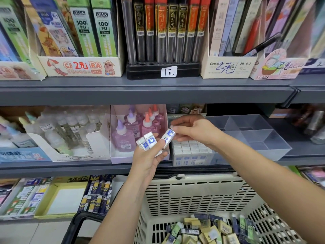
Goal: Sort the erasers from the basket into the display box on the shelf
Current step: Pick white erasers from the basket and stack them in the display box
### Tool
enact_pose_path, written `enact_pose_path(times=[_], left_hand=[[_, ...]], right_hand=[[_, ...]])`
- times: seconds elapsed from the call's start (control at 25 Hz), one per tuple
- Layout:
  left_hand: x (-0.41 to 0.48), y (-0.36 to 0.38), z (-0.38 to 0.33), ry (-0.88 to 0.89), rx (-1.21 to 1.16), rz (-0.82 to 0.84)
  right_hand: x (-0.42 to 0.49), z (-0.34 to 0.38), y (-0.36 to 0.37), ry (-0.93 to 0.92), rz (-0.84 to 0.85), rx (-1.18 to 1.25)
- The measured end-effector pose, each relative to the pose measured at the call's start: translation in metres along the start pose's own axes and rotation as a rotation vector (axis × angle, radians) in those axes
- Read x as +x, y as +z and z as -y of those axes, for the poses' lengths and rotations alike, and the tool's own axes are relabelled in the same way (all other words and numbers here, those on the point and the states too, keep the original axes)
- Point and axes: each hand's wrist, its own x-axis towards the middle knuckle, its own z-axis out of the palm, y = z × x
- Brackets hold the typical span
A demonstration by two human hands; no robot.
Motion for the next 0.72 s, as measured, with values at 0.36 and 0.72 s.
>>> enact_pose_path(times=[0.36,0.72], left_hand=[[0.003,-0.001,0.002,0.015,0.09,-0.05],[0.009,-0.007,0.008,0.097,0.171,-0.01]], right_hand=[[0.025,0.003,-0.026,0.039,-0.262,-0.104],[0.068,-0.016,-0.024,-0.082,-0.223,-0.863]])
